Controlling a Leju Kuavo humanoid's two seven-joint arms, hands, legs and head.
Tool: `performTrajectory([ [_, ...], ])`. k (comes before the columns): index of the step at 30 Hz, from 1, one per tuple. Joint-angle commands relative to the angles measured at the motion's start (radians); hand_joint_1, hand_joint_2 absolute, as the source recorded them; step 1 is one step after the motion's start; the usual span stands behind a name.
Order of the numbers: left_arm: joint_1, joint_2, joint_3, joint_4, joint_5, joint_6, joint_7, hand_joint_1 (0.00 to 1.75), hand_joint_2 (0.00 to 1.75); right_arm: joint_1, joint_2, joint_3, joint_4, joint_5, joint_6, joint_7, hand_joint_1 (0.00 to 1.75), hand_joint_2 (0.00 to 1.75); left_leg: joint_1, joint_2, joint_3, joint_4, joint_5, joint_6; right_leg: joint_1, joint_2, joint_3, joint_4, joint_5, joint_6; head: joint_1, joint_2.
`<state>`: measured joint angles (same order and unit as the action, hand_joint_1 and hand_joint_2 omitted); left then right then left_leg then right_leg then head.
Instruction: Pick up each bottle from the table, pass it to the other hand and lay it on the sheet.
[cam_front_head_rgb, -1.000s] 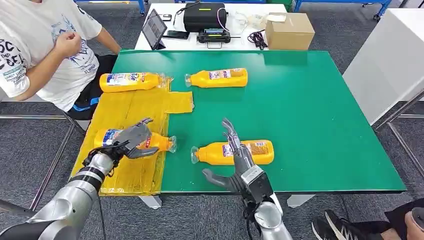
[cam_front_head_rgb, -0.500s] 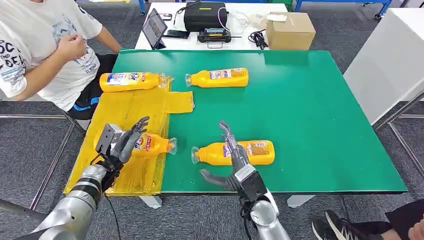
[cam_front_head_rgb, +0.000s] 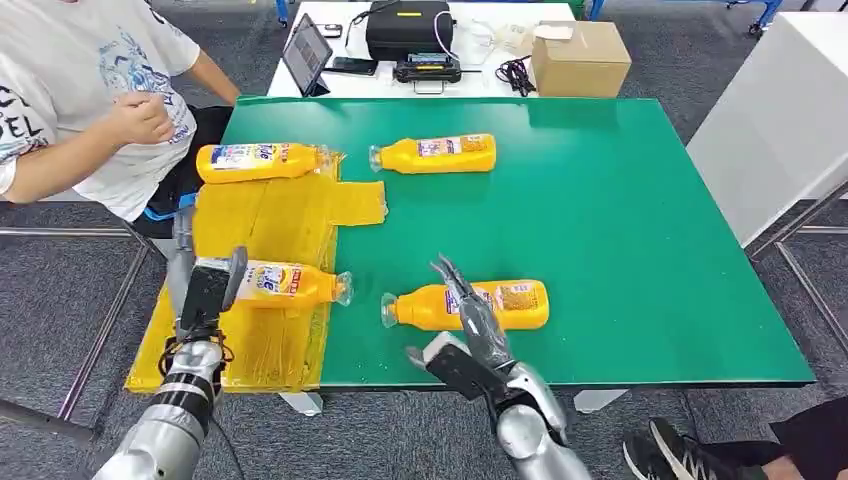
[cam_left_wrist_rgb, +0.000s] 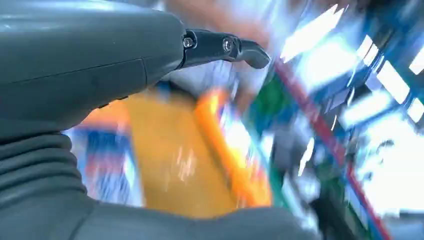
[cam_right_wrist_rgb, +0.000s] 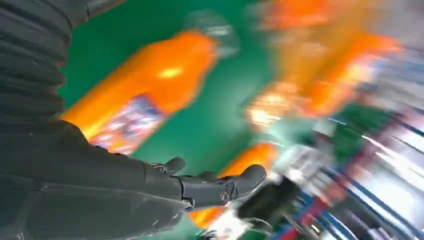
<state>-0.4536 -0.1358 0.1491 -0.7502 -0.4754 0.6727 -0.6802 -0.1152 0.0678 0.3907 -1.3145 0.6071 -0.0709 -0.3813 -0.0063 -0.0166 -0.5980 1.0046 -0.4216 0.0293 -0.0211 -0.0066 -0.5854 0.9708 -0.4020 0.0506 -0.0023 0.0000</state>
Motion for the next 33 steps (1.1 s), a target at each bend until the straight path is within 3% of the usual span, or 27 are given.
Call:
performTrajectory([
  [1,0.163,-0.043,-0.013,-0.402,-0.186,0.025,-0.018,0.00,1.75,-0.149,-0.320,0.114,0.143,0.088,0.054,0.093,0.00,1.75,0.001,0.000,0.000,0.001,-0.002,0.000,0.001,-0.001,0.002,-0.001,-0.001,-0.001,0.000,0.000],
  [6,0.166,-0.049,-0.074,-0.416,-0.127,0.025,-0.018,0.00,1.75,-0.144,-0.393,0.105,0.087,0.141,0.067,0.162,0.00,1.75,-0.001,0.000,-0.004,0.002,-0.001,0.000,-0.001,-0.001,-0.003,-0.001,0.000,0.000,0.000,0.000],
  [16,0.177,-0.048,-0.084,-0.434,-0.144,0.025,-0.018,0.00,1.75,-0.143,-0.386,0.107,0.102,0.157,0.063,0.178,0.00,1.75,0.000,0.004,-0.003,0.002,-0.002,-0.001,0.001,0.002,-0.003,-0.001,0.000,-0.001,0.000,0.000],
  [28,0.158,-0.030,-0.247,-0.342,-0.066,0.025,-0.018,0.00,1.75,-0.171,-0.382,0.129,0.218,0.151,0.099,0.171,0.00,1.75,0.000,0.001,-0.003,0.001,-0.001,-0.001,0.000,0.000,-0.003,-0.002,0.000,-0.001,0.000,0.000],
  [33,0.155,-0.031,-0.253,-0.340,-0.066,0.025,-0.018,0.00,1.75,-0.179,-0.380,0.132,0.230,0.151,0.105,0.170,0.00,1.75,-0.001,0.001,-0.005,0.000,0.000,0.000,-0.001,0.000,-0.004,-0.002,0.001,0.000,0.000,0.000],
])
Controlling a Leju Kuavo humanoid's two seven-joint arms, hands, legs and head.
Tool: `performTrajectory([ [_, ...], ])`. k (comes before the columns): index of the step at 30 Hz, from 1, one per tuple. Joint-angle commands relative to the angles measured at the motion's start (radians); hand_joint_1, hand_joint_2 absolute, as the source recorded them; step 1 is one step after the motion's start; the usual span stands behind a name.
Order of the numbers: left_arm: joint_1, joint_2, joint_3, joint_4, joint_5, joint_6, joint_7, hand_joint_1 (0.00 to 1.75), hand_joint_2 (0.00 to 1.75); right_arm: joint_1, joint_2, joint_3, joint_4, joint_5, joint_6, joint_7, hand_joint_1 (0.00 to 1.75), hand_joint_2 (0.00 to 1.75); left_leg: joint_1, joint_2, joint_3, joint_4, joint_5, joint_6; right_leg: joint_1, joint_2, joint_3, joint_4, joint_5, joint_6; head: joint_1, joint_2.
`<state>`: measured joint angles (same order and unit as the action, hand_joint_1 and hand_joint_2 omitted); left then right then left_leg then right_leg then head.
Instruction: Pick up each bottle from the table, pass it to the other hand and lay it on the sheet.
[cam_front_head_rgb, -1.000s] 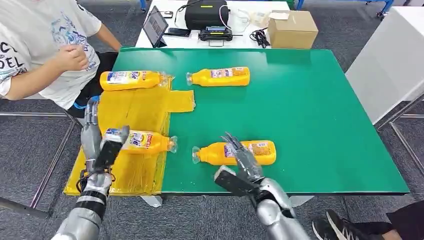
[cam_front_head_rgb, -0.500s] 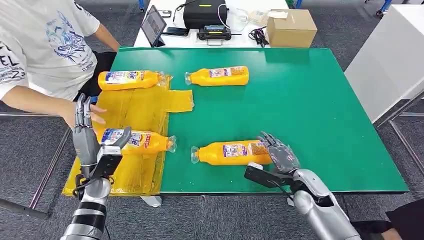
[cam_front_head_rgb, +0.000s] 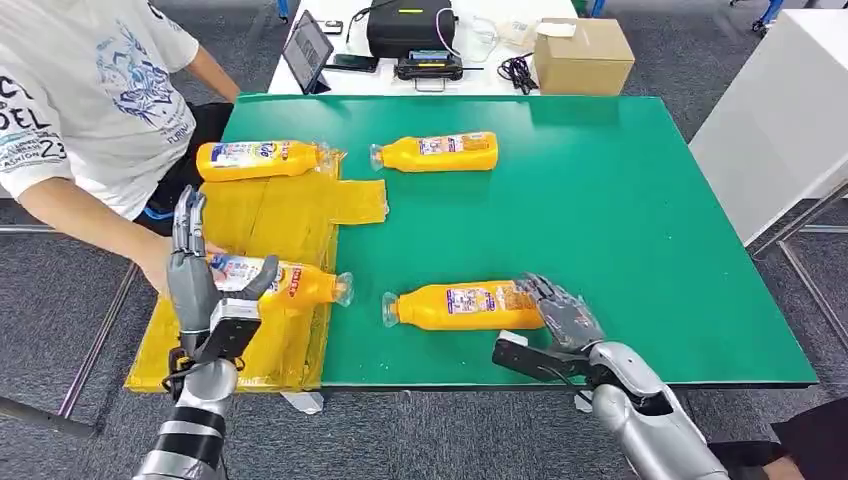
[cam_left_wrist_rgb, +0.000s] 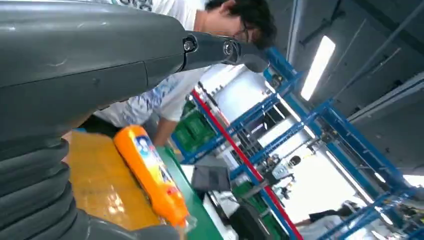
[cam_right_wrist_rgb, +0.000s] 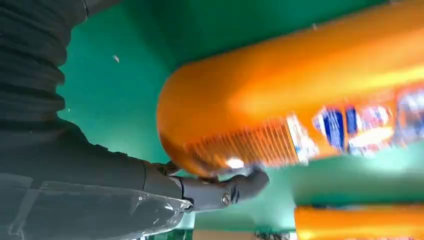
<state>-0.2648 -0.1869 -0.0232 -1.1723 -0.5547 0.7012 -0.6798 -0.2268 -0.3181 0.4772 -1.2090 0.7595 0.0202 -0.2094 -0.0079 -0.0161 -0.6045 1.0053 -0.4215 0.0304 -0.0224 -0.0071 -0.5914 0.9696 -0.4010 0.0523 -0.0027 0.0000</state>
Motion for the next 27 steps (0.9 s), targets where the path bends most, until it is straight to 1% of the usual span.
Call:
performTrajectory([
  [1,-0.034,0.020,-0.081,0.082,0.014,-0.003,-0.018,0.00,1.75,-0.067,0.006,0.046,0.125,-0.002,0.014,-0.002,0.00,1.75,0.002,0.002,0.003,0.000,-0.001,-0.002,0.002,0.001,0.003,-0.001,-0.001,-0.002,0.000,0.000],
  [3,-0.034,0.020,-0.081,0.082,0.014,-0.003,-0.018,0.00,1.75,-0.067,0.006,0.046,0.125,-0.002,0.014,-0.002,0.00,1.75,0.000,0.001,0.002,-0.001,0.000,-0.001,0.001,0.001,0.001,-0.001,0.000,-0.001,0.000,0.000],
  [4,-0.034,0.020,-0.081,0.082,0.014,-0.003,-0.018,0.00,1.75,-0.067,0.006,0.046,0.125,-0.002,0.014,-0.002,0.00,1.75,0.002,0.002,0.003,0.000,-0.001,-0.002,0.002,0.001,0.003,-0.001,-0.001,-0.002,0.000,0.000],
  [7,-0.054,0.025,-0.126,0.125,0.044,-0.003,-0.018,0.00,1.75,-0.130,0.032,0.079,0.208,0.009,0.030,-0.013,0.00,1.75,0.001,0.002,0.003,0.000,-0.001,-0.002,0.001,0.002,0.003,-0.001,0.000,-0.002,0.000,0.000],
  [8,-0.055,0.024,-0.138,0.137,0.060,-0.003,-0.018,0.00,1.75,-0.151,0.050,0.086,0.246,0.010,0.009,-0.031,0.00,1.75,0.001,0.003,0.003,0.000,-0.001,-0.002,0.001,0.002,0.002,-0.001,0.000,-0.002,0.000,0.000],
  [9,-0.069,0.021,-0.148,0.158,0.058,-0.003,-0.018,0.00,1.75,-0.188,0.066,0.100,0.293,0.015,0.016,-0.029,0.00,1.75,0.002,0.005,0.004,0.000,-0.002,-0.002,0.002,0.004,0.004,-0.001,0.000,-0.003,0.000,0.000],
  [11,-0.076,0.018,-0.159,0.180,0.068,-0.003,-0.018,0.00,1.75,-0.240,0.091,0.114,0.344,0.040,-0.010,-0.021,0.00,1.75,0.001,0.004,0.003,0.000,-0.001,-0.002,0.001,0.003,0.002,-0.001,0.001,-0.002,0.000,0.000],
  [16,-0.075,0.021,-0.174,0.188,0.083,-0.003,-0.018,0.00,1.75,-0.312,0.113,0.109,0.375,0.059,-0.059,-0.012,0.00,1.75,0.001,0.006,0.003,0.000,-0.001,-0.002,0.001,0.005,0.002,0.000,0.001,-0.002,0.000,0.000],
  [18,-0.071,0.021,-0.177,0.185,0.085,-0.003,-0.018,0.00,1.75,-0.324,0.112,0.103,0.367,0.054,-0.056,-0.013,0.00,1.75,0.001,0.004,0.002,0.000,0.000,0.000,0.001,0.003,0.001,0.000,0.001,-0.001,0.000,0.000],
  [22,-0.068,0.020,-0.179,0.182,0.101,-0.003,-0.018,0.00,1.75,-0.320,0.106,0.100,0.346,0.051,-0.053,-0.014,0.00,1.75,0.001,0.004,0.003,0.001,-0.001,-0.001,0.001,0.003,0.002,0.001,0.000,-0.002,0.000,0.000],
  [24,-0.068,0.024,-0.183,0.182,0.111,-0.003,-0.018,0.00,1.75,-0.318,0.101,0.099,0.337,0.049,-0.052,-0.016,0.00,1.75,0.000,0.002,0.001,0.000,0.000,0.000,0.000,0.002,0.001,0.000,0.001,-0.001,0.000,0.000],
  [26,-0.066,0.029,-0.190,0.177,0.114,-0.003,-0.018,0.00,1.75,-0.317,0.094,0.097,0.314,0.044,-0.048,-0.017,0.00,1.75,0.002,0.005,0.004,0.002,-0.002,-0.002,0.002,0.003,0.003,0.001,-0.001,-0.003,0.000,0.000],
  [27,-0.066,0.028,-0.194,0.177,0.120,-0.003,-0.018,0.00,1.75,-0.317,0.093,0.096,0.309,0.042,-0.046,-0.016,0.00,1.75,0.001,0.003,0.002,0.001,0.000,-0.001,0.001,0.002,0.002,0.001,0.000,-0.002,0.000,0.000],
])
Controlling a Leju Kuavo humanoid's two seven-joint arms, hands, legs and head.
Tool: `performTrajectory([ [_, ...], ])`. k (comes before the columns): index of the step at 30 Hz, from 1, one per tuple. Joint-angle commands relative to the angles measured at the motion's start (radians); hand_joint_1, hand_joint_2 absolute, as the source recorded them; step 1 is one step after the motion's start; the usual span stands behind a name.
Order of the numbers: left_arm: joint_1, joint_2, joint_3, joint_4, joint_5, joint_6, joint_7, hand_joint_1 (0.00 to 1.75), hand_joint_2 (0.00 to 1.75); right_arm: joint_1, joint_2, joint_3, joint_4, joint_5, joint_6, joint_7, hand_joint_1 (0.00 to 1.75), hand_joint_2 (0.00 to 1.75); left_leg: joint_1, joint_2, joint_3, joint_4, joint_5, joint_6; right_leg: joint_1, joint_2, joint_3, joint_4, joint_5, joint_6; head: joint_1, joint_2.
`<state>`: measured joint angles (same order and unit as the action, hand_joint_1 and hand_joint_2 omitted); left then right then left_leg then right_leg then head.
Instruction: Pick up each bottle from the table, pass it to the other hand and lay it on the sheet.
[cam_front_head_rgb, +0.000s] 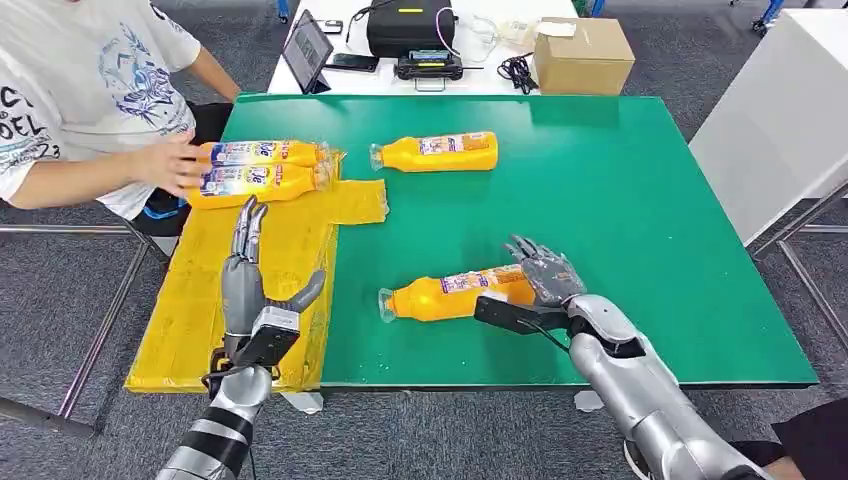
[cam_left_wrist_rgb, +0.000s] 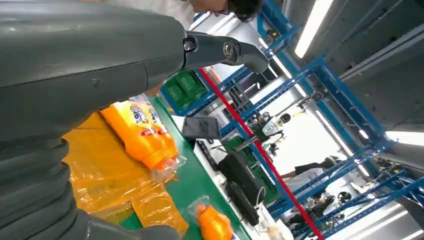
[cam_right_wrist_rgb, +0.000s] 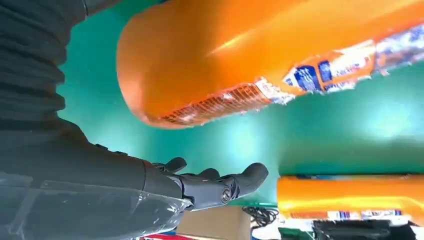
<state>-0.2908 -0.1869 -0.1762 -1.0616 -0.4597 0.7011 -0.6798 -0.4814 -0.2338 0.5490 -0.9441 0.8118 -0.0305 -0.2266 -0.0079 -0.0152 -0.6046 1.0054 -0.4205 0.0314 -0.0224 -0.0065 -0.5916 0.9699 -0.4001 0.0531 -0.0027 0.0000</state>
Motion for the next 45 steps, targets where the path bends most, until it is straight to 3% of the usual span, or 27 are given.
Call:
performTrajectory([
  [1,-0.040,0.029,-0.042,0.064,0.028,-0.003,-0.018,0.00,1.75,-0.061,0.008,0.024,0.041,-0.015,0.013,0.001,0.00,1.75,0.001,0.002,0.001,0.001,-0.001,-0.002,0.001,0.001,0.001,0.001,-0.001,-0.002,0.000,0.000],
  [10,-0.078,0.032,-0.110,0.141,0.106,-0.003,-0.018,0.00,1.75,-0.048,0.022,0.046,0.142,-0.088,0.125,-0.057,0.00,1.75,0.001,0.001,0.002,0.000,-0.001,-0.002,0.001,0.000,0.002,-0.001,-0.001,-0.002,0.000,0.000],
  [21,-0.122,0.031,-0.174,0.217,0.176,-0.003,-0.018,0.00,1.75,-0.105,0.064,0.128,0.317,-0.101,0.156,-0.082,0.00,1.75,0.002,0.002,0.004,0.000,-0.001,-0.002,0.002,0.001,0.003,-0.001,0.000,-0.003,0.000,0.000],
  [29,-0.124,0.033,-0.185,0.217,0.188,-0.006,-0.018,0.00,1.75,-0.126,0.067,0.141,0.333,-0.094,0.150,-0.080,0.00,1.75,0.002,0.005,0.004,0.000,-0.001,-0.002,0.002,0.003,0.003,-0.001,0.000,-0.002,0.000,0.000],
  [30,-0.124,0.033,-0.186,0.217,0.189,-0.004,-0.018,0.00,1.75,-0.130,0.065,0.144,0.334,-0.092,0.152,-0.081,0.09,1.75,0.002,0.007,0.006,0.000,-0.002,-0.003,0.003,0.004,0.004,-0.001,0.000,-0.003,0.000,0.000],
  [31,-0.126,0.033,-0.186,0.223,0.197,-0.005,-0.018,0.00,1.75,-0.134,0.064,0.150,0.337,-0.090,0.152,-0.081,1.68,1.75,0.002,0.006,0.005,0.000,-0.001,-0.002,0.002,0.003,0.004,-0.001,0.000,-0.003,0.000,0.000],
  [32,-0.127,0.035,-0.187,0.223,0.211,-0.007,-0.018,0.00,1.75,-0.139,0.061,0.161,0.337,-0.087,0.150,-0.081,1.75,1.75,0.001,0.006,0.005,0.000,-0.001,-0.002,0.002,0.003,0.004,-0.001,0.000,-0.002,0.000,0.000],
  [45,-0.128,0.034,-0.195,0.226,0.232,-0.012,-0.018,0.00,1.75,-0.129,0.043,0.172,0.314,-0.107,0.145,-0.096,1.75,1.75,0.001,0.006,0.005,0.000,-0.001,-0.002,0.002,0.003,0.004,-0.001,0.000,-0.001,0.000,0.000],
])
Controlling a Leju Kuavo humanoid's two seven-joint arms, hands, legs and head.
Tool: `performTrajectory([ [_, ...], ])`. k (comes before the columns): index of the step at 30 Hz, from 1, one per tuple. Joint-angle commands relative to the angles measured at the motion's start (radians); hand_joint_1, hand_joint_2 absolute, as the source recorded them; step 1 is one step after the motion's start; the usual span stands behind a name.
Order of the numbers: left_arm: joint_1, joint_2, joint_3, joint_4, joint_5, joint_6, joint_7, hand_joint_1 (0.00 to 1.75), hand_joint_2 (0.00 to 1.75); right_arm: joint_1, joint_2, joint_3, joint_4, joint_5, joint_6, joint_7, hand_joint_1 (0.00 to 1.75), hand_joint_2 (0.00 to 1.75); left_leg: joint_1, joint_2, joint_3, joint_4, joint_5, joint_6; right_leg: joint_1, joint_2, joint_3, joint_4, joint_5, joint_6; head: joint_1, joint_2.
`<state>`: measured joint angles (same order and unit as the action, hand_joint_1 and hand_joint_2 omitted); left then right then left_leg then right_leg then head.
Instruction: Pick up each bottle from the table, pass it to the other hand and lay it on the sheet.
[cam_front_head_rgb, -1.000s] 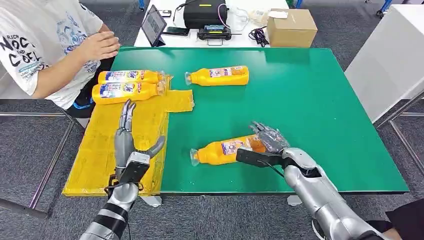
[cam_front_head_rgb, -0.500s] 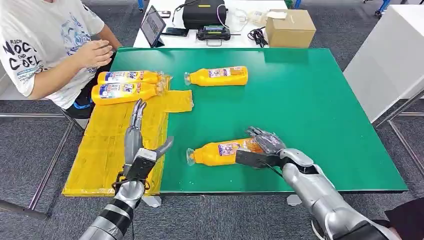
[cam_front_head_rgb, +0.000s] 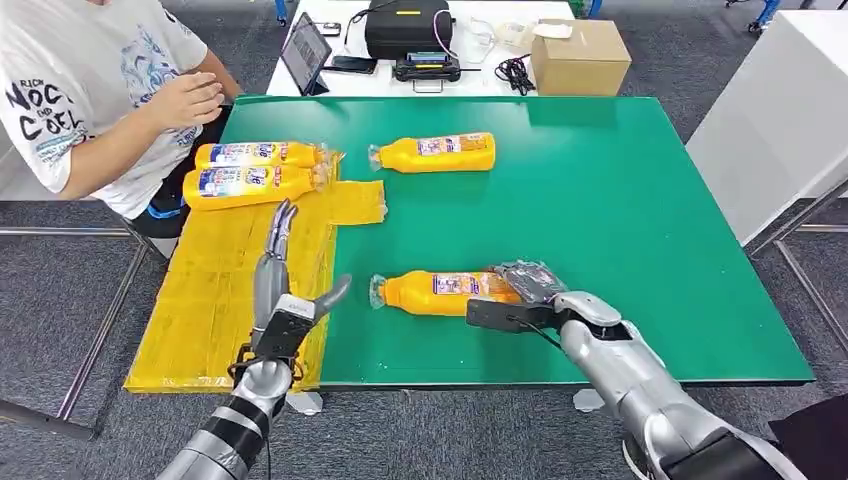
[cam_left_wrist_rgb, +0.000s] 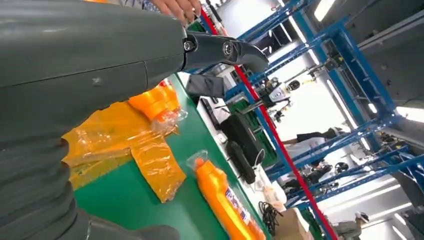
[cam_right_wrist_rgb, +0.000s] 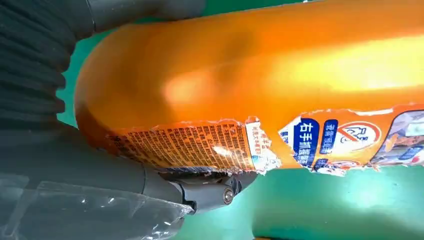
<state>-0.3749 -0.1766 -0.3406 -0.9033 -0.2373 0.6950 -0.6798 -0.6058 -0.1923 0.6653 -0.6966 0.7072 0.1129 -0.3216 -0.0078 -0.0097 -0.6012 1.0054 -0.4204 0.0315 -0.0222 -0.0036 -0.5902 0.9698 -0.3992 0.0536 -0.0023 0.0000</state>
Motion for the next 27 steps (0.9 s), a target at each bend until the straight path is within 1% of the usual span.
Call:
performTrajectory([
  [1,-0.044,0.024,-0.031,0.068,0.009,-0.006,-0.018,0.00,1.75,-0.005,0.001,0.056,0.066,-0.002,0.002,-0.001,1.75,1.75,0.002,0.000,0.003,0.000,-0.002,-0.002,0.002,0.000,0.003,-0.001,-0.001,-0.003,0.000,0.000],
  [12,-0.044,0.024,-0.031,0.068,0.009,-0.006,-0.018,0.00,1.75,-0.005,0.001,0.056,0.066,-0.002,0.002,-0.001,1.75,1.75,0.001,0.000,0.002,0.000,-0.001,-0.002,0.002,0.000,0.002,-0.001,-0.001,-0.002,0.000,0.000],
  [14,-0.045,0.023,-0.029,0.074,0.012,-0.010,-0.018,0.00,1.75,0.011,0.007,0.041,0.056,-0.017,-0.025,-0.001,1.75,1.75,0.002,0.000,0.002,0.000,-0.001,-0.002,0.002,-0.001,0.003,-0.001,-0.001,-0.003,0.000,0.000],
  [16,-0.041,0.017,-0.014,0.076,0.027,-0.020,-0.018,0.00,1.75,0.041,0.017,0.010,0.032,-0.036,-0.080,-0.006,1.75,1.75,0.002,0.000,0.003,-0.001,-0.001,-0.002,0.002,-0.001,0.004,-0.002,-0.001,-0.003,0.000,0.000],
  [17,-0.036,0.009,0.006,0.074,0.042,-0.039,-0.018,0.00,1.75,0.071,0.022,-0.022,0.004,-0.048,-0.135,-0.013,1.75,1.75,0.002,0.000,0.003,-0.001,-0.001,-0.002,0.002,-0.001,0.003,-0.002,-0.001,-0.002,0.000,0.000],
  [19,-0.020,-0.023,0.091,0.078,0.106,-0.137,-0.018,0.00,1.75,0.178,0.062,-0.155,-0.120,-0.098,-0.268,-0.034,1.75,1.75,0.002,0.000,0.003,-0.001,-0.001,-0.002,0.002,-0.001,0.004,-0.002,-0.001,-0.003,0.000,0.000],
  [21,-0.010,-0.027,0.100,0.069,0.095,-0.141,-0.018,0.00,1.75,0.219,0.066,-0.160,-0.185,-0.080,-0.278,-0.006,1.75,1.75,0.003,0.000,0.004,-0.001,-0.002,-0.003,0.003,-0.001,0.005,-0.002,-0.001,-0.003,0.000,0.000],
  [22,-0.009,-0.040,0.134,0.082,0.117,-0.175,-0.018,0.00,1.75,0.243,0.071,-0.191,-0.229,-0.084,-0.283,-0.003,1.75,1.75,0.002,-0.001,0.002,-0.001,-0.001,-0.002,0.002,-0.001,0.003,-0.001,-0.001,-0.002,0.000,0.000],
  [23,-0.015,-0.063,0.195,0.118,0.153,-0.227,-0.018,0.00,1.75,0.289,0.109,-0.279,-0.297,-0.095,-0.372,-0.025,1.75,1.75,0.001,-0.002,0.000,-0.001,-0.001,-0.002,0.001,0.000,0.001,-0.001,-0.001,-0.002,0.000,0.000],
  [24,-0.003,-0.084,0.262,0.113,0.222,-0.318,0.012,0.00,1.75,0.348,0.154,-0.361,-0.393,-0.082,-0.453,-0.037,1.75,1.75,0.002,0.000,0.001,0.000,-0.002,-0.002,0.002,0.001,0.002,-0.001,-0.002,-0.003,-0.001,0.000],
  [25,0.012,-0.092,0.289,0.097,0.255,-0.374,0.048,0.00,1.75,0.395,0.194,-0.421,-0.480,-0.066,-0.537,-0.053,1.75,1.75,0.002,0.001,0.000,0.000,-0.002,-0.002,0.002,0.002,0.000,-0.001,-0.001,-0.003,0.000,0.000],
  [26,0.027,-0.097,0.311,0.084,0.296,-0.420,0.083,0.00,1.75,0.435,0.217,-0.453,-0.557,-0.084,-0.562,-0.063,1.75,1.75,0.003,0.001,0.001,0.000,-0.004,-0.003,0.003,0.002,0.002,0.000,-0.003,-0.004,0.000,0.000],
  [27,0.048,-0.100,0.331,0.068,0.356,-0.494,0.136,0.00,1.75,0.493,0.262,-0.511,-0.659,-0.095,-0.655,-0.092,1.75,1.75,0.002,0.000,0.000,0.000,-0.003,-0.003,0.002,0.001,0.001,0.000,-0.002,-0.003,0.001,0.000],
])
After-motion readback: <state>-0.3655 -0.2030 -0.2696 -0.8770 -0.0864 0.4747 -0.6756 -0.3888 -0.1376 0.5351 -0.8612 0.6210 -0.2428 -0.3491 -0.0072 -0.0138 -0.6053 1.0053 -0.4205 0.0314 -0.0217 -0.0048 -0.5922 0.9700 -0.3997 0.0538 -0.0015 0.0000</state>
